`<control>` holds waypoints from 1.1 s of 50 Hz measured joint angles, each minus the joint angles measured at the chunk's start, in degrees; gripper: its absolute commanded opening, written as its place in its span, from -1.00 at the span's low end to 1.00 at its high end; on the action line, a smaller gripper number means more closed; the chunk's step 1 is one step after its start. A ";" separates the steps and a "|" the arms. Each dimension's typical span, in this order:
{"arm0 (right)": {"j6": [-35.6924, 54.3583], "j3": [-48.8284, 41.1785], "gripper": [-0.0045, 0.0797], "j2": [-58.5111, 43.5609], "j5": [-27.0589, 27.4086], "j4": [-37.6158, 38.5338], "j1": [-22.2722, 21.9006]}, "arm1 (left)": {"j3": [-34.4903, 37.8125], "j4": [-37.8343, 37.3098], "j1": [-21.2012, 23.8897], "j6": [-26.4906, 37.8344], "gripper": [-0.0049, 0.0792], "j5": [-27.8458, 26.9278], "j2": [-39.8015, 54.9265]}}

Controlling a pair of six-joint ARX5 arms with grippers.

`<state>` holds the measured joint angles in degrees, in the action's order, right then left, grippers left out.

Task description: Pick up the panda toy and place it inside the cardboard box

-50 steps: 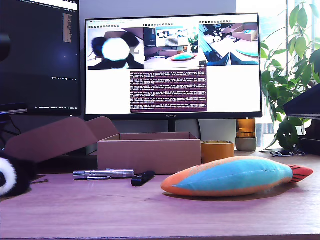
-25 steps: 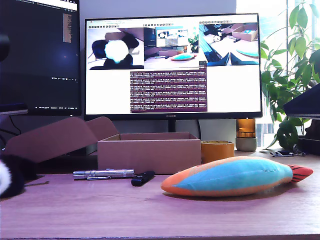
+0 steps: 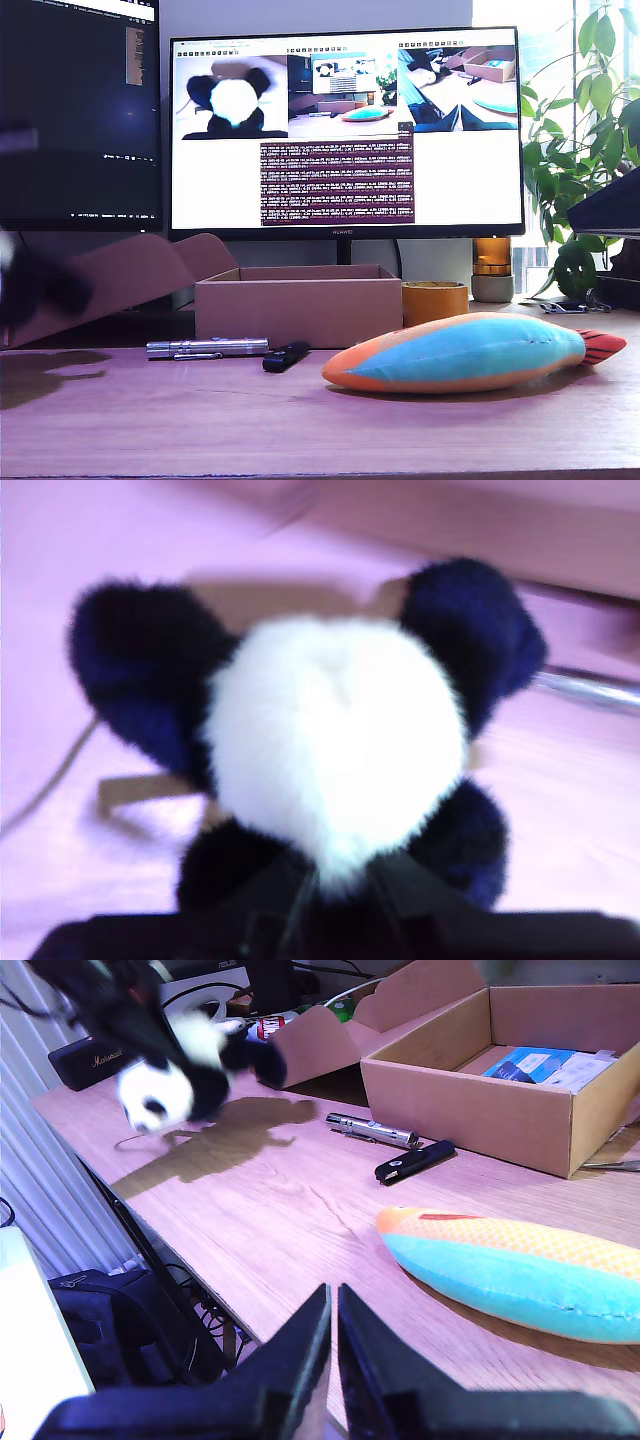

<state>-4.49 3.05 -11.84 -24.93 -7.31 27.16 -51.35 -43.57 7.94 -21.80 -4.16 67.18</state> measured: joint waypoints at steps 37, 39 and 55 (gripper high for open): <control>0.00 0.00 -0.92 0.00 6.16 11.04 0.00 | 0.00 32.79 11.56 8.57 -0.92 -5.90 2.43; 0.00 0.00 -0.92 0.00 7.74 11.98 0.00 | 0.00 33.97 11.74 8.83 -0.92 -6.01 3.61; 0.02 0.00 -0.92 0.00 11.43 11.54 -0.02 | -0.31 42.66 12.55 11.21 -0.92 -6.75 10.29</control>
<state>-4.47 3.05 -11.84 -13.50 4.23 27.14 -51.66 -0.91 20.49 -10.59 -10.92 77.47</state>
